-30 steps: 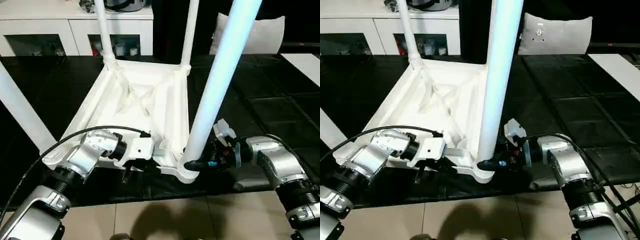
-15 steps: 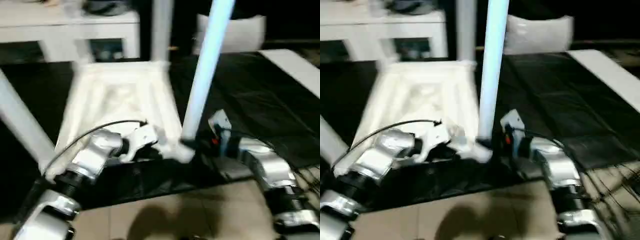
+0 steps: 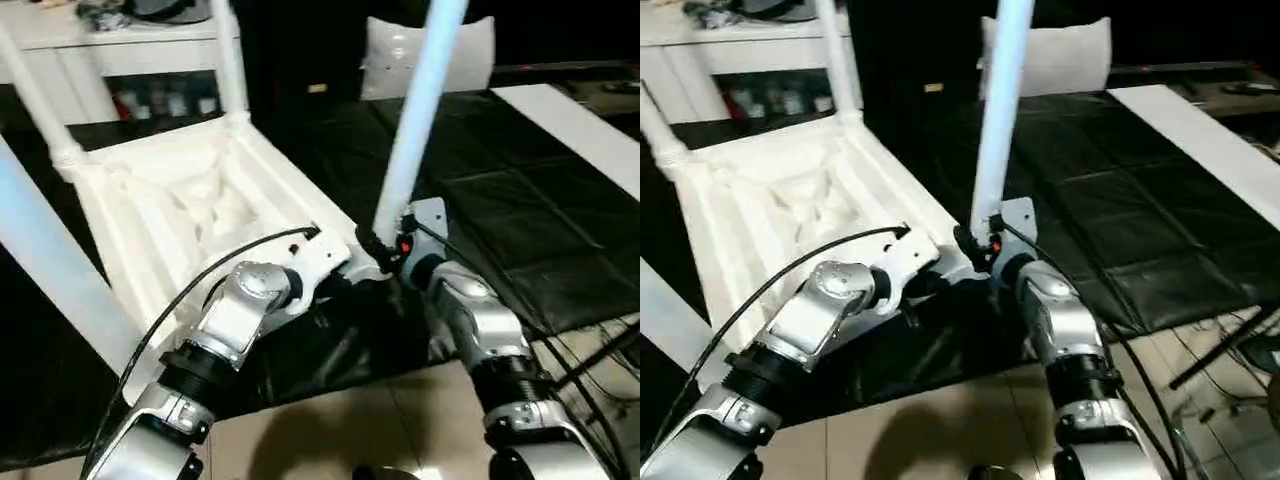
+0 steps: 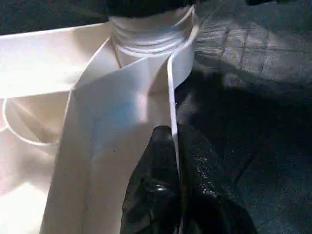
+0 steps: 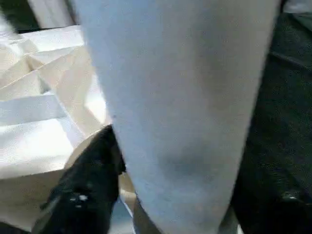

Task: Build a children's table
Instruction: Rotate leg to tighten

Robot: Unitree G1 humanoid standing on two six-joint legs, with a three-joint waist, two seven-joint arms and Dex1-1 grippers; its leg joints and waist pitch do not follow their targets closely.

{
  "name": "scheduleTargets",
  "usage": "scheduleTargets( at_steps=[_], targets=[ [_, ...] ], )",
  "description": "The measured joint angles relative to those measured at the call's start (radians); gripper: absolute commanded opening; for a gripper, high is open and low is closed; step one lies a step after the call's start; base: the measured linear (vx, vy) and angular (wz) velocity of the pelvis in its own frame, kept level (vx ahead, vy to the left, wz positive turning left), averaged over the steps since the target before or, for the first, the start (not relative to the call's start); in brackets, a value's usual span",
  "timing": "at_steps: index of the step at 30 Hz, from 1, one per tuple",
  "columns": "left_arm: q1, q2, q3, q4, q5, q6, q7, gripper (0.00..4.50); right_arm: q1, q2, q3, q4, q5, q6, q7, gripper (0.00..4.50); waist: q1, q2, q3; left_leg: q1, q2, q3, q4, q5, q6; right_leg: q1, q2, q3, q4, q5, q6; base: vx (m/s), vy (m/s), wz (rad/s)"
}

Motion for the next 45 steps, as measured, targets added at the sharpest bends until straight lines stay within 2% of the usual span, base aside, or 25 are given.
scheduleTargets(
  at_steps=[2,6,8,11,12,15,17,23,24,27,32,34,39,45],
  targets=[
    [0.000,0.011,-0.008,0.000,0.000,-0.020,-0.010,0.00,0.004,-0.023,0.006,0.000,0.015,-0.009,0.046,3.47,0.007,0.000,0.000,-0.003,0.001,0.001,-0.003,0.001,0.001,-0.002,0.001,-0.001,0.001,-0.001,0.000,0.000,0.000,0.00],
    [0.000,0.057,-0.015,0.018,-0.001,-0.093,-0.054,0.00,0.033,-0.110,0.010,-0.029,0.058,-0.029,0.215,3.87,0.029,0.001,0.000,-0.003,0.001,0.001,-0.002,0.002,0.003,-0.006,0.001,0.000,0.010,-0.005,0.000,0.000,0.000,0.00],
    [0.000,0.075,-0.016,0.029,-0.003,-0.126,-0.080,0.00,0.041,-0.146,0.020,-0.053,0.067,-0.030,0.288,4.04,0.034,0.001,0.000,-0.002,0.001,0.002,-0.002,0.002,0.003,-0.006,0.001,0.000,0.010,-0.004,0.000,0.000,0.000,0.00],
    [0.000,0.113,-0.027,0.053,-0.020,-0.202,-0.149,0.00,0.054,-0.242,0.052,-0.089,0.085,-0.029,0.447,4.04,0.040,0.001,0.001,-0.002,0.001,0.002,0.000,0.002,0.003,-0.005,0.001,0.001,0.011,-0.004,0.000,0.000,0.000,0.00],
    [0.000,0.136,-0.028,0.061,-0.031,-0.230,-0.190,0.00,0.064,-0.291,0.057,-0.103,0.097,-0.028,0.522,4.04,0.046,0.001,0.001,-0.002,0.001,0.002,0.000,0.002,0.003,-0.004,0.000,0.001,0.011,-0.004,0.000,0.000,0.000,0.00],
    [0.000,0.173,-0.030,0.076,-0.047,-0.289,-0.263,0.00,0.073,-0.355,0.073,-0.121,0.108,-0.028,0.646,4.04,0.055,0.001,0.001,-0.001,0.001,0.002,0.001,0.002,0.002,-0.004,0.000,0.001,0.011,-0.004,0.000,0.000,0.000,0.00],
    [0.000,0.191,-0.039,0.078,-0.050,-0.325,-0.309,0.00,0.073,-0.370,0.097,-0.121,0.107,-0.028,0.704,4.04,0.060,0.001,0.001,-0.001,0.001,0.002,0.001,0.002,0.003,-0.004,0.000,0.000,0.011,-0.004,0.000,0.000,0.000,0.00],
    [0.000,0.248,-0.083,0.077,-0.075,-0.419,-0.457,0.00,0.051,-0.389,0.143,-0.086,0.106,-0.045,0.809,4.04,0.093,0.001,0.001,0.002,0.001,0.002,0.001,0.002,0.003,-0.004,-0.001,0.001,0.011,-0.004,-0.001,0.000,0.000,0.00],
    [0.000,0.259,-0.090,0.077,-0.080,-0.439,-0.492,0.00,0.040,-0.393,0.155,-0.086,0.107,-0.042,0.841,3.79,0.096,0.001,0.001,0.002,0.001,0.003,0.001,0.002,0.003,-0.004,-0.001,0.001,0.011,-0.004,-0.001,0.000,0.000,0.00],
    [-0.001,0.272,-0.107,0.077,-0.089,-0.479,-0.548,0.00,0.038,-0.395,0.170,-0.086,0.118,-0.026,0.901,3.68,0.105,0.001,0.001,0.003,0.001,0.003,0.001,0.002,0.003,-0.004,-0.001,0.002,0.011,-0.004,-0.001,0.000,0.000,0.00],
    [-0.017,0.279,-0.125,0.090,-0.089,-0.514,-0.588,0.00,0.040,-0.398,0.194,-0.090,0.143,0.015,0.965,3.23,0.108,0.000,0.000,0.003,0.001,0.004,0.002,0.002,0.002,-0.004,-0.001,0.003,0.012,-0.004,-0.001,0.000,0.000,0.00],
    [-0.023,0.280,-0.126,0.103,-0.088,-0.528,-0.600,0.00,0.041,-0.399,0.205,-0.100,0.151,0.036,0.984,2.92,0.109,0.000,0.000,0.003,0.001,0.004,0.002,0.002,0.002,-0.004,-0.001,0.003,0.012,-0.004,-0.001,0.000,0.000,0.00],
    [-0.028,0.276,-0.125,0.118,-0.097,-0.547,-0.619,0.00,0.047,-0.405,0.224,-0.127,0.174,0.081,1.029,2.61,0.114,0.000,0.000,0.003,0.001,0.005,0.002,0.002,0.002,-0.004,-0.001,0.003,0.012,-0.005,-0.001,0.000,0.000,0.00],
    [-0.026,0.271,-0.124,0.120,-0.112,-0.533,-0.633,0.00,0.058,-0.410,0.225,-0.148,0.176,0.095,1.034,2.22,0.114,-0.001,0.000,0.003,0.001,0.005,0.002,0.002,0.002,-0.003,-0.001,0.003,0.012,-0.005,0.000,0.000,0.000,0.00]
  ],
)
